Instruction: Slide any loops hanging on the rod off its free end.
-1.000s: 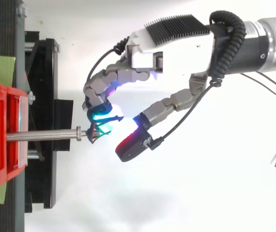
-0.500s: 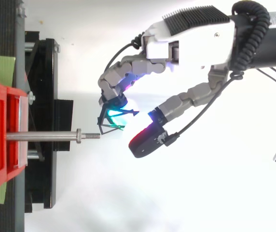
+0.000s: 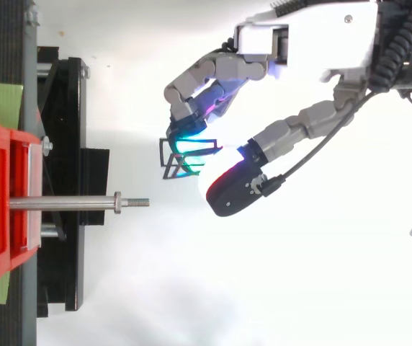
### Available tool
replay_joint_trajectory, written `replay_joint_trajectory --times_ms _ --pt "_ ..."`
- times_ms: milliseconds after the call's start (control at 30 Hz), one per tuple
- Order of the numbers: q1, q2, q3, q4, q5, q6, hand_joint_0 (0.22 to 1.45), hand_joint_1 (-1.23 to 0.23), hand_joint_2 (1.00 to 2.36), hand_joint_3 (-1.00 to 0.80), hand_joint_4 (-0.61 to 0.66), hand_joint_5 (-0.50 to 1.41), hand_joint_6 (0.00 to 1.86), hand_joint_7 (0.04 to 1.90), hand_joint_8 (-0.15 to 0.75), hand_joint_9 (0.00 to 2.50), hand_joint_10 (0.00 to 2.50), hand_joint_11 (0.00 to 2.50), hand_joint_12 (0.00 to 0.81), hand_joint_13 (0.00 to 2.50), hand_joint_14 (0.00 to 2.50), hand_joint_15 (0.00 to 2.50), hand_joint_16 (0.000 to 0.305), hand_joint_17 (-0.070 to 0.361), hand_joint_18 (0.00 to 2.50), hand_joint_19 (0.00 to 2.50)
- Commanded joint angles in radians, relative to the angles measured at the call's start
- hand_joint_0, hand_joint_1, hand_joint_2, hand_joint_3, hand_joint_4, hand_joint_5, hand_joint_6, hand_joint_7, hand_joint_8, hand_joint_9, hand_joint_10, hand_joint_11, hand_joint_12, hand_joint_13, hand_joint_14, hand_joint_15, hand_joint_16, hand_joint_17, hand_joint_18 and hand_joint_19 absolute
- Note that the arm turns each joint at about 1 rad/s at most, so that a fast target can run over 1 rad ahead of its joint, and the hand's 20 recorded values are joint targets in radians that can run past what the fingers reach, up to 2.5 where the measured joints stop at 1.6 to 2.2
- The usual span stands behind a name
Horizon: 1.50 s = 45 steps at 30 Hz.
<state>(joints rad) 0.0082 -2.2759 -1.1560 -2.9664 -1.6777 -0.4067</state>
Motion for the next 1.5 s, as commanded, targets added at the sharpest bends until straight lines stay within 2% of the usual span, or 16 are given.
replay_joint_trajectory --times_ms 0,400,800,1133,1467 --pt "0.001 -0.001 0.001 -0.003 0.015 0.059 0.63 -0.73 1.01 -0.38 0.17 -0.23 0.79 1.31 0.281 0.73 0.01 0.23 0.268 0.75 0.00 0.06 0.049 0.109 0.82 0.31" --pt "0.003 0.001 0.001 -0.014 0.029 0.123 0.63 -0.75 1.01 -0.41 0.16 -0.23 0.79 1.29 0.278 0.74 0.01 0.23 0.265 0.76 0.00 0.06 0.048 0.108 0.83 0.32" --pt "0.001 -0.001 0.004 -0.017 0.029 0.135 0.65 -0.77 1.01 -0.40 0.14 -0.23 0.78 1.29 0.271 0.74 0.01 0.24 0.261 0.77 0.00 0.07 0.048 0.108 0.83 0.32" --pt "-0.002 0.001 0.002 -0.039 0.029 0.161 0.66 -0.80 1.00 -0.50 0.15 -0.22 0.76 1.27 0.262 0.74 0.01 0.24 0.259 0.78 0.00 0.08 0.047 0.107 0.84 0.31" --pt "-0.005 -0.001 0.002 -0.040 0.029 0.172 0.64 -0.77 1.00 -0.50 0.14 -0.22 0.74 1.28 0.262 0.74 0.01 0.23 0.256 0.78 0.00 0.08 0.047 0.106 0.83 0.32"
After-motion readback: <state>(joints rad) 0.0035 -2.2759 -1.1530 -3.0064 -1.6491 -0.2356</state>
